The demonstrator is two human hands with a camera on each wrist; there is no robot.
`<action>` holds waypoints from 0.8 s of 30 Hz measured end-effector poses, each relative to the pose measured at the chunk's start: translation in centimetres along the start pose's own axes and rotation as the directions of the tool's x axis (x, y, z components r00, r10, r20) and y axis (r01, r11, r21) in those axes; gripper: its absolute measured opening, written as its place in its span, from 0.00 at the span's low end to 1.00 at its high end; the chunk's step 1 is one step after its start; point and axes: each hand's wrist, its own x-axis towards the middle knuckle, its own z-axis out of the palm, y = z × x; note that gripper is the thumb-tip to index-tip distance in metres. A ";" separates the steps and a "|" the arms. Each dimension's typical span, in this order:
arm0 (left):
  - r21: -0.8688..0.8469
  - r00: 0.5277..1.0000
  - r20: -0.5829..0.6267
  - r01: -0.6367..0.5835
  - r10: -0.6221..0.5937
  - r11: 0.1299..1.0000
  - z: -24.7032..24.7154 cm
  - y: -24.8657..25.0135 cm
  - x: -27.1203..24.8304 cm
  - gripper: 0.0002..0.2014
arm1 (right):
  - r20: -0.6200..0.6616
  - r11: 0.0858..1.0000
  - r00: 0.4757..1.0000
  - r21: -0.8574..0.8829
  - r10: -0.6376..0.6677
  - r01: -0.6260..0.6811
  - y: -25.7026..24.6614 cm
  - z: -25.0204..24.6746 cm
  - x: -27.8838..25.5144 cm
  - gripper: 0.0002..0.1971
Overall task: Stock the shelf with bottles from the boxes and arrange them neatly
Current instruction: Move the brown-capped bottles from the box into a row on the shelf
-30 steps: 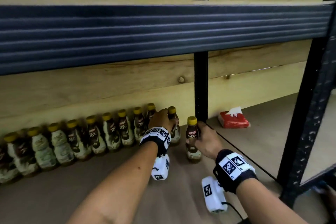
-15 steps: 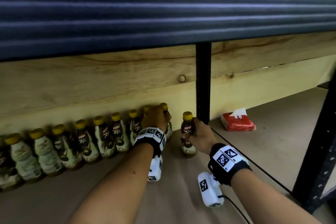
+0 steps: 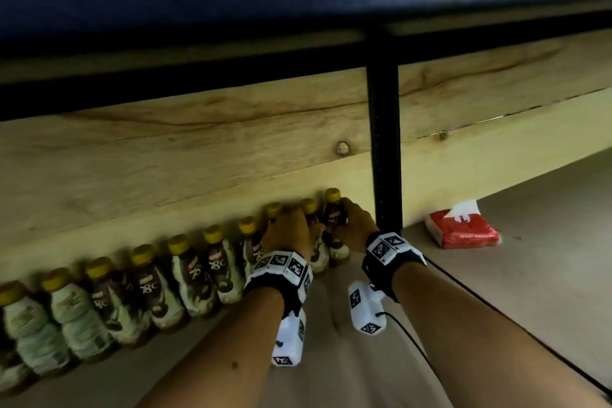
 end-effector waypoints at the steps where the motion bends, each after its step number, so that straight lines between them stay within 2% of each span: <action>1: 0.004 1.000 -0.004 0.005 -0.005 1.000 0.1 0.1 0.1 0.24 | 0.005 1.000 1.000 0.016 -0.004 0.004 0.2 -0.1 -0.1 0.28; 5: 0.000 1.000 -0.012 0.026 -0.026 1.000 0.5 0.5 0.2 0.23 | 0.011 0.997 1.000 0.071 -0.020 0.020 0.5 -0.5 -0.8 0.30; 9: -0.062 0.998 0.040 0.040 -0.038 0.997 -0.2 0.6 -0.6 0.25 | 0.087 0.994 0.996 0.102 0.027 -0.036 0.7 -0.9 -2.7 0.45; 10: -0.098 0.998 0.055 0.043 -0.037 0.994 -0.6 0.6 -1.0 0.27 | 0.112 0.995 0.993 0.080 0.046 -0.055 0.1 -1.1 -4.0 0.44; 12: -0.148 0.999 0.034 0.021 -0.016 0.989 -1.1 0.7 -2.0 0.27 | 0.159 0.999 0.986 0.002 0.051 -0.052 -0.2 -1.6 -6.0 0.33; 14: -0.153 0.999 -0.004 -0.032 0.032 0.988 -2.0 0.7 -3.7 0.23 | 0.220 0.997 0.975 -0.075 0.023 -0.007 -0.9 -2.5 -8.2 0.22; 15: -0.148 0.998 -0.001 -0.062 0.062 0.987 -2.4 0.5 -4.8 0.21 | 0.248 0.995 0.969 -0.098 0.003 0.022 -1.2 -2.9 -9.3 0.21; 18: -0.150 0.990 0.085 -0.097 0.110 0.984 -4.0 -0.8 -8.4 0.14 | 0.311 0.987 0.950 -0.150 -0.017 0.066 -1.7 -3.3 -11.9 0.18; 20: -0.173 0.975 0.189 -0.087 0.120 0.981 -5.0 -2.5 -11.0 0.16 | 0.358 0.983 0.934 -0.169 -0.008 0.073 -2.3 -2.5 -13.8 0.13; 22: -0.138 0.951 0.276 -0.103 0.138 0.985 -6.5 -4.6 -13.7 0.21 | 0.427 0.995 0.904 -0.088 -0.009 0.052 -3.3 -0.9 -16.3 0.09; 24: -0.114 0.938 0.304 -0.136 0.165 0.984 -8.3 -7.1 -16.9 0.24 | 0.515 0.997 0.857 -0.046 -0.026 0.058 -4.7 0.9 -19.5 0.10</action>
